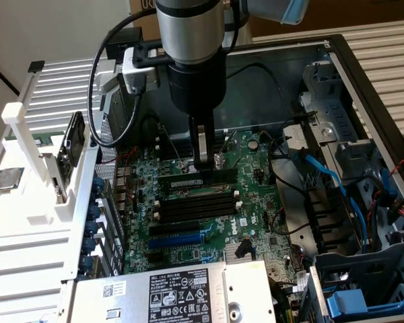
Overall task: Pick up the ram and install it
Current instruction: 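Insert the ram into the slot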
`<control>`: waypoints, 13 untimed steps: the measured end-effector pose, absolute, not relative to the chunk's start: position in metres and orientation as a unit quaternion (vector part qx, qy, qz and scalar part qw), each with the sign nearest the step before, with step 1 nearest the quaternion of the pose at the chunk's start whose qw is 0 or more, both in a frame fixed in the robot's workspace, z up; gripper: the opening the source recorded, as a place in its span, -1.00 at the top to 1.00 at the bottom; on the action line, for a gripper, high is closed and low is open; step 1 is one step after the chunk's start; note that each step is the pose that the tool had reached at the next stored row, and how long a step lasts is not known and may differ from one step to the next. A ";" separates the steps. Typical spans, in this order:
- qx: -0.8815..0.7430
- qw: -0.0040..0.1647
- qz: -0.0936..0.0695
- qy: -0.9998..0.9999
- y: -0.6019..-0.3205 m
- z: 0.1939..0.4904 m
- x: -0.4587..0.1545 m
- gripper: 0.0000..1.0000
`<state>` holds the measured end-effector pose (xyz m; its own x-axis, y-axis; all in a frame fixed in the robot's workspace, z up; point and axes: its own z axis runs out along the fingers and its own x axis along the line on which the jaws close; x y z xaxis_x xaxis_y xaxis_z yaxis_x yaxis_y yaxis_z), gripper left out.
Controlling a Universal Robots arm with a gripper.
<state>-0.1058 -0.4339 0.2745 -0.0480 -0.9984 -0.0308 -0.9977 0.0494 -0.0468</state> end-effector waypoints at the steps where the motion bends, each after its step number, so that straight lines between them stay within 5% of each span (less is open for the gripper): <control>1: -0.690 0.028 -0.006 0.724 -0.433 0.274 -0.106 0.76; 13: -0.694 0.031 -0.002 0.720 -0.437 0.269 -0.106 0.76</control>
<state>-0.1059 -0.4370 0.2687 -0.0357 -0.9985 -0.0410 -0.9982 0.0376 -0.0457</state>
